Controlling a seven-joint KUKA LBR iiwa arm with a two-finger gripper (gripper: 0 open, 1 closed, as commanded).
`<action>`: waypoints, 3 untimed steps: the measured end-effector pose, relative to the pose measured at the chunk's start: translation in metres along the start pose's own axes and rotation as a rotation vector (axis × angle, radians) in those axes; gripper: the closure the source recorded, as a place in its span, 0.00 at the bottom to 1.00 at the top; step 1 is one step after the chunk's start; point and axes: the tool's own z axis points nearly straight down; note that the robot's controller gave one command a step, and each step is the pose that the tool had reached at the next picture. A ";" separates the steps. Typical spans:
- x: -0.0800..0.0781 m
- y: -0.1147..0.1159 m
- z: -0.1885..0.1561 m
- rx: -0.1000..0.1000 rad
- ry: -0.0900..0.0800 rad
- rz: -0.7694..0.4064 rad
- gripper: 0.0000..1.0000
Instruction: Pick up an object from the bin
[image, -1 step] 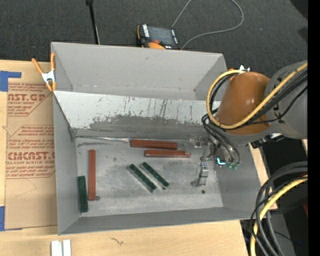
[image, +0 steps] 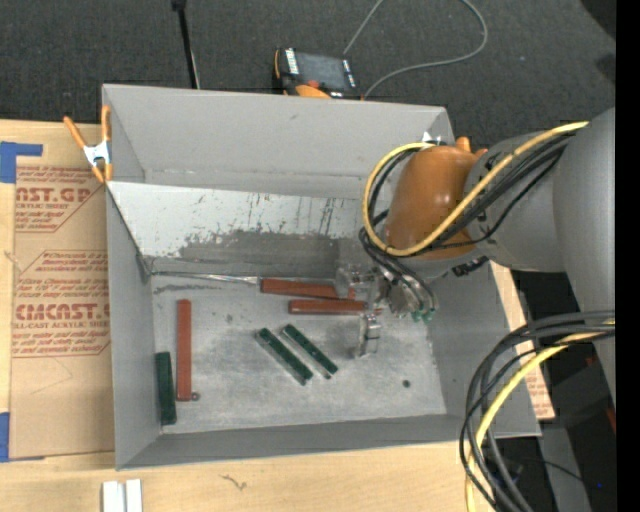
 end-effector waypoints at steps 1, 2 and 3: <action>0.004 0.066 0.000 -0.002 -0.002 0.042 0.00; 0.003 0.062 -0.002 0.000 -0.005 0.045 1.00; 0.005 0.062 0.000 0.000 0.001 0.045 0.00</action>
Offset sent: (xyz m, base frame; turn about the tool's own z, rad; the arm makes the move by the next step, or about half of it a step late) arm -0.0133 0.0596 -0.0006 0.0468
